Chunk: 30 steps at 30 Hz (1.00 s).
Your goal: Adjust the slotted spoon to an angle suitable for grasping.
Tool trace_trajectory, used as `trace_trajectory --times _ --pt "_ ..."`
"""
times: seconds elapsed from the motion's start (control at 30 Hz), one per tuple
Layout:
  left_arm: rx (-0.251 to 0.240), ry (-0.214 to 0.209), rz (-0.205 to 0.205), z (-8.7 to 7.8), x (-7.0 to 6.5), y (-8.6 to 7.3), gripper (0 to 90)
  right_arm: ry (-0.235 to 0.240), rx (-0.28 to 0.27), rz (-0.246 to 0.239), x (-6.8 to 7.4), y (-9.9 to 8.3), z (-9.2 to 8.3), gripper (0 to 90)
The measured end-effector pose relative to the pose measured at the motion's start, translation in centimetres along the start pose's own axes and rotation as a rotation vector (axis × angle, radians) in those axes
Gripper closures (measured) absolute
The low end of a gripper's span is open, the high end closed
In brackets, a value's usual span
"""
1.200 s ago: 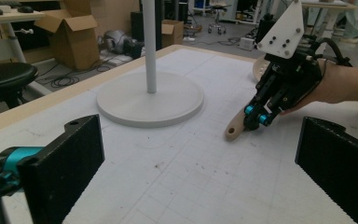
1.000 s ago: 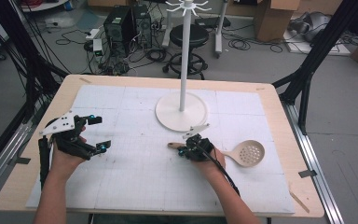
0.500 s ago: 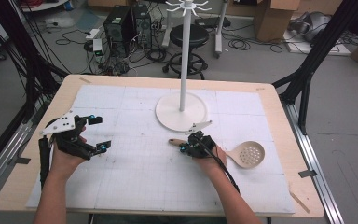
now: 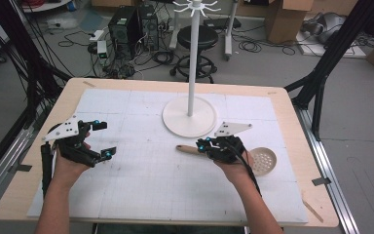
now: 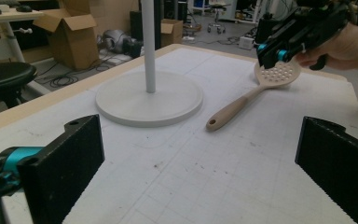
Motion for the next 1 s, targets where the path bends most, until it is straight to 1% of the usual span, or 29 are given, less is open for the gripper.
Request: trace_trajectory --times 0.07,0.1,0.13,0.17,0.2,0.23,0.27,0.33,0.37,0.4,0.43,0.5,0.53,0.57,0.63,0.67,0.7,0.8,0.83,0.87,0.9,0.93,0.97,1.0 --pt "0.001 -0.001 0.001 0.1 0.0 0.0 1.7 -0.009 -0.032 0.002 -0.2 0.3 -1.1 80.1" --pt "0.002 0.0 0.002 0.1 0.0 0.0 1.7 -0.013 -0.076 0.015 -0.4 0.6 -2.1 76.1" --pt "0.002 -0.003 0.002 0.2 -0.1 0.0 1.7 -0.003 -0.1 0.025 -0.5 0.8 -2.5 73.5" --pt "0.002 -0.003 0.002 0.2 -0.1 0.0 1.7 -0.003 -0.1 0.025 -0.5 0.8 -2.5 73.5" --pt "0.005 -0.007 0.003 0.3 -0.2 0.0 1.7 0.023 -0.137 0.031 -0.7 1.0 -3.2 73.0" --pt "0.005 -0.007 0.003 0.3 -0.2 0.0 1.7 0.023 -0.137 0.031 -0.7 1.0 -3.2 73.0" --pt "0.007 -0.007 0.008 0.4 -0.2 0.0 1.7 0.028 -0.158 0.031 -0.9 1.2 -3.7 71.9" --pt "0.01 -0.013 0.01 0.5 -0.3 0.1 1.7 0.03 -0.166 0.034 -1.0 1.2 -3.9 71.1" --pt "0.008 -0.01 0.009 0.5 -0.4 0.1 1.7 0.03 -0.174 0.028 -1.1 1.2 -4.1 70.5" --pt "0.01 -0.013 0.011 0.6 -0.4 0.1 1.7 0.036 -0.192 0.031 -1.2 1.4 -4.4 66.9" --pt "0.01 -0.014 0.009 0.6 -0.4 0.1 1.7 0.03 -0.198 0.024 -1.3 1.5 -4.6 64.9" --pt "0.01 -0.016 0.012 0.7 -0.5 0.1 1.7 0.03 -0.203 0.026 -1.4 1.5 -4.8 63.6" --pt "0.01 -0.016 0.012 0.7 -0.5 0.1 1.7 0.035 -0.221 0.025 -1.5 1.7 -5.0 61.6" --pt "0.013 -0.016 0.013 0.7 -0.5 0.1 1.7 0.029 -0.236 0.022 -1.7 1.9 -5.5 58.0" --pt "0.015 -0.018 0.014 0.7 -0.5 0.1 1.7 0.026 -0.242 0.02 -1.8 2.0 -5.7 57.5" --pt "0.021 -0.016 0.018 0.7 -0.5 0.1 1.7 0.021 -0.256 0.01 -2.0 2.2 -6.1 53.5" --pt "0.022 -0.016 0.018 0.7 -0.5 0.1 1.7 0.021 -0.256 0.01 -2.0 2.2 -6.1 53.5" --pt "0.022 -0.017 0.02 0.8 -0.5 0.1 1.7 0.003 -0.277 0.001 -2.5 2.4 -6.8 47.3" --pt "0.022 -0.017 0.02 0.8 -0.5 0.1 1.7 -0.011 -0.283 -0.004 -2.7 2.5 -7.0 45.5" --pt "0.022 -0.017 0.02 0.8 -0.5 0.1 1.7 -0.011 -0.283 -0.004 -2.7 2.5 -7.0 45.5" --pt "0.022 -0.017 0.018 0.8 -0.5 0.1 1.7 -0.026 -0.287 -0.005 -2.9 2.5 -7.2 42.8" --pt "0.022 -0.016 0.016 0.9 -0.5 0.1 1.7 -0.026 -0.287 -0.005 -2.9 2.5 -7.2 42.8" --pt "0.024 -0.015 0.017 0.9 -0.5 0.0 1.7 -0.034 -0.288 -0.006 -3.0 2.5 -7.3 40.8" --pt "0.023 -0.018 0.019 0.9 -0.6 0.1 1.7 -0.054 -0.292 -0.006 -3.4 2.5 -7.5 37.6"
Point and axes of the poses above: each handheld gripper's, and its own axes: z roughly forward along the jaws, y roughly out of its top, x roughly to its left, the point moved 8 cm from there along z, roughly forward along the jaws, and after that the axes turned 8 degrees about -x, right-handed, at the moved point
